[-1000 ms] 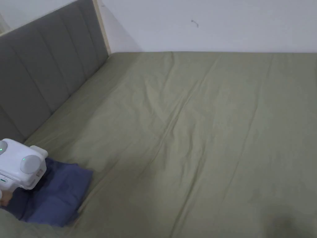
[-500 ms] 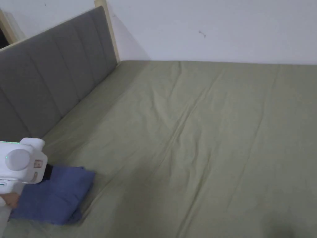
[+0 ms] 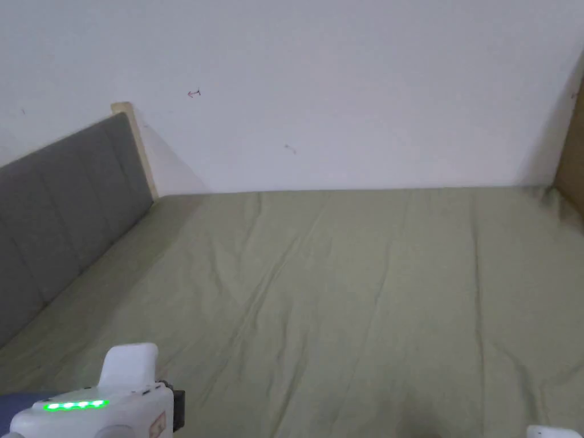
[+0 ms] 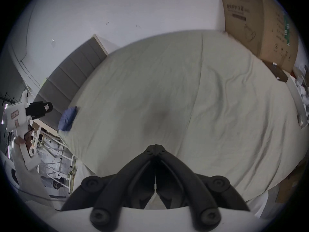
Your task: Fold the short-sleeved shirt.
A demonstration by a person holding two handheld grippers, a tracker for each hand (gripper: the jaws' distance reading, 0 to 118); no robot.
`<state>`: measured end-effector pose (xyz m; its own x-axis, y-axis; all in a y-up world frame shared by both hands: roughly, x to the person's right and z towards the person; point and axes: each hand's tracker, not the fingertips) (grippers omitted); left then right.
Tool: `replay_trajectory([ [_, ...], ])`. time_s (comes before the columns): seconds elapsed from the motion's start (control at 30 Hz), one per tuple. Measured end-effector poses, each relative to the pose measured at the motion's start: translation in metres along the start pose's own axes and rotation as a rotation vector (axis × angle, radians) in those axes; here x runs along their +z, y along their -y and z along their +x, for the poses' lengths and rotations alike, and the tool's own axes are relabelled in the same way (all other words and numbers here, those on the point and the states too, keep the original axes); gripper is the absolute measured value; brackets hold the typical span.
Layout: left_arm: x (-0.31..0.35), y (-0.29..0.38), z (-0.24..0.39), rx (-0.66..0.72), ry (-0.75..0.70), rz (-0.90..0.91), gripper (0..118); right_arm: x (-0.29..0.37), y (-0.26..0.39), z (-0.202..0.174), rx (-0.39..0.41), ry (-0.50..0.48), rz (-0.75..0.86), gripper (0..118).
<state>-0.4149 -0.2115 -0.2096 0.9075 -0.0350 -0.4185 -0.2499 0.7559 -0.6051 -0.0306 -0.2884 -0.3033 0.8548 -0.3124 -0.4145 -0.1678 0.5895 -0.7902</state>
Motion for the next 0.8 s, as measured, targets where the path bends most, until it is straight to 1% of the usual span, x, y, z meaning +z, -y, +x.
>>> replay_trajectory([
  [0.03,0.013,-0.001,0.014,-0.018,0.007,0.039,0,0.008,-0.003,0.002,0.010,0.026,0.046,0],
  [0.1,0.044,-0.002,0.038,-0.003,0.025,0.146,0,0.029,-0.006,-0.004,0.071,0.071,0.146,0],
  [0.13,0.060,-0.003,0.048,0.011,0.025,0.197,0,0.041,-0.009,-0.008,0.093,0.109,0.196,0],
  [0.17,0.076,-0.004,0.054,0.055,0.060,0.254,0,0.055,-0.011,-0.015,0.123,0.127,0.251,0],
  [0.2,0.089,-0.005,0.061,0.063,0.055,0.296,0,0.066,-0.013,-0.018,0.133,0.150,0.307,0],
  [0.27,0.113,-0.006,0.072,0.034,0.050,0.388,0,0.092,-0.017,-0.022,0.161,0.205,0.422,0],
  [0.3,0.122,-0.006,0.078,0.021,0.022,0.426,0,0.101,-0.019,-0.016,0.162,0.228,0.482,0],
  [0.37,0.136,-0.003,0.087,0.017,-0.022,0.505,0,0.120,-0.020,-0.020,0.183,0.284,0.588,0],
  [0.4,0.141,-0.001,0.091,0.007,-0.025,0.520,0,0.128,-0.020,-0.022,0.185,0.297,0.621,0],
  [0.47,0.149,0.003,0.098,-0.007,-0.003,0.559,0,0.139,-0.017,-0.027,0.187,0.318,0.682,0],
  [0.5,0.151,0.004,0.101,-0.032,-0.002,0.553,0,0.143,-0.016,-0.028,0.194,0.328,0.694,0],
  [0.57,0.156,0.008,0.109,-0.038,0.008,0.578,0,0.148,-0.013,-0.033,0.198,0.347,0.711,0],
  [0.63,0.161,0.010,0.116,-0.048,0.037,0.592,0,0.153,-0.009,-0.035,0.207,0.341,0.736,0],
  [0.7,0.163,0.011,0.122,-0.058,0.061,0.602,0,0.160,-0.005,-0.052,0.222,0.352,0.754,0],
  [0.77,0.167,0.015,0.127,-0.068,0.075,0.625,0,0.163,-0.003,-0.059,0.225,0.373,0.784,0],
  [0.8,0.168,0.015,0.128,-0.082,0.097,0.631,0,0.165,-0.003,-0.060,0.222,0.367,0.792,0],
])
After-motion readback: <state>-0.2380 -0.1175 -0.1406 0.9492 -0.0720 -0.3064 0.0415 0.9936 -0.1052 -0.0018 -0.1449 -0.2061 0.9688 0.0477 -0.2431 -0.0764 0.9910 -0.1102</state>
